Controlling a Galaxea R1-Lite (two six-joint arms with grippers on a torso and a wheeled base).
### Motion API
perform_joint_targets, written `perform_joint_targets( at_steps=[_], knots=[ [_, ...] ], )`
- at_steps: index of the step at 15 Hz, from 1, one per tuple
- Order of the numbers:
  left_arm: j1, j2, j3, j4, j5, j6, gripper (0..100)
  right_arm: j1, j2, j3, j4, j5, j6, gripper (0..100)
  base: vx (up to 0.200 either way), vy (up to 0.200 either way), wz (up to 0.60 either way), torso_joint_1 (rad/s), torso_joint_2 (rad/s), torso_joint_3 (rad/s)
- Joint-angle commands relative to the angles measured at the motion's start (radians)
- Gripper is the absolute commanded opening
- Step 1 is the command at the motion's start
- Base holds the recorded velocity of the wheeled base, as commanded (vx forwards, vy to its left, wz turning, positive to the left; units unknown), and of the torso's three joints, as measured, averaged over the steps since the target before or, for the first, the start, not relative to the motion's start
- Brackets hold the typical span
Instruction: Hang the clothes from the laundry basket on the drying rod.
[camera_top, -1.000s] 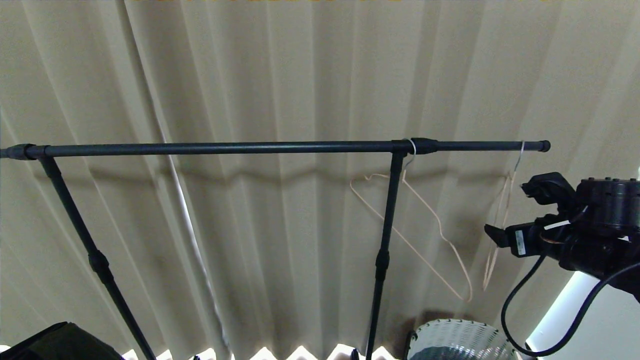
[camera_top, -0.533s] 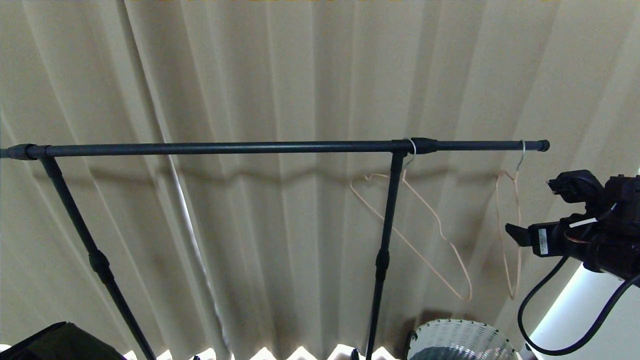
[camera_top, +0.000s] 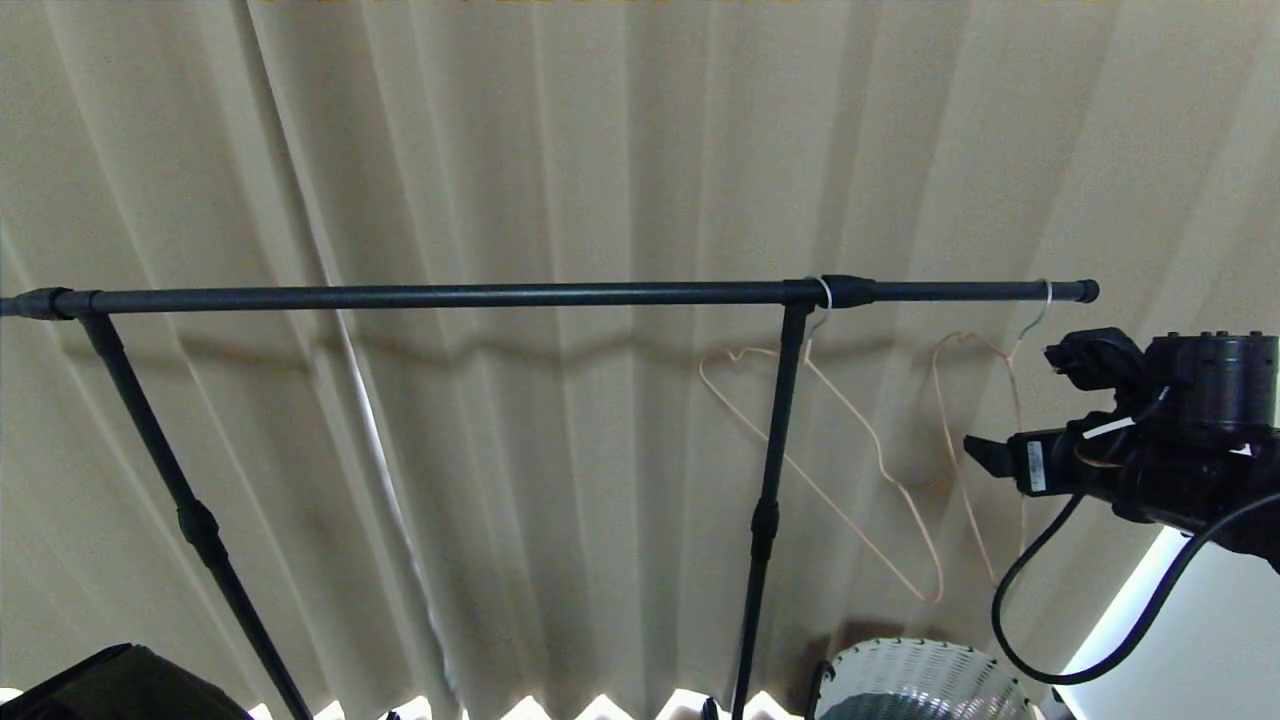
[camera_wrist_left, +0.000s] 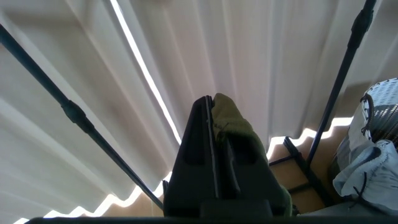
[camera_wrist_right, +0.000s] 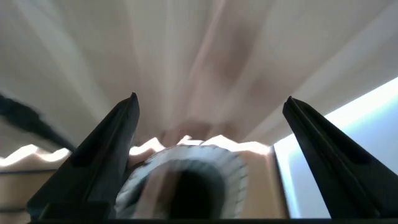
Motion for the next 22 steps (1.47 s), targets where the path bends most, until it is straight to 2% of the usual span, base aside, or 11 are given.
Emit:
perform_joint_targets(
  at_steps=[1, 6, 10, 13, 15, 22],
  knots=[
    [0.0, 0.0, 0.002, 0.0, 0.0, 0.0, 0, 0.028, 0.026, -0.051, 0.055, 0.0, 0.059, 100, 0.0, 0.0, 0.0, 0.0, 0.0, 0.0],
    [0.0, 0.0, 0.002, 0.0, 0.0, 0.001, 0, -0.01, 0.033, -0.043, 0.067, 0.002, 0.102, 100, 0.0, 0.0, 0.0, 0.0, 0.0, 0.0],
    [0.0, -0.003, 0.003, 0.0, 0.0, 0.003, 0, -0.051, 0.029, -0.043, 0.069, 0.0, 0.1, 100, 0.0, 0.0, 0.0, 0.0, 0.0, 0.0],
    [0.0, -0.005, 0.003, 0.0, 0.0, 0.004, 0, -0.084, 0.022, -0.042, 0.072, -0.001, 0.093, 100, 0.0, 0.0, 0.0, 0.0, 0.0, 0.0],
    [0.0, -0.009, 0.003, 0.0, 0.0, 0.006, 0, -0.114, 0.025, -0.033, 0.07, 0.002, 0.043, 100, 0.0, 0.0, 0.0, 0.0, 0.0, 0.0],
    [0.0, -0.011, 0.003, 0.0, 0.0, 0.006, 0, -0.087, 0.023, -0.03, 0.067, 0.008, 0.028, 100, 0.0, 0.0, 0.0, 0.0, 0.0, 0.0]
  ],
)
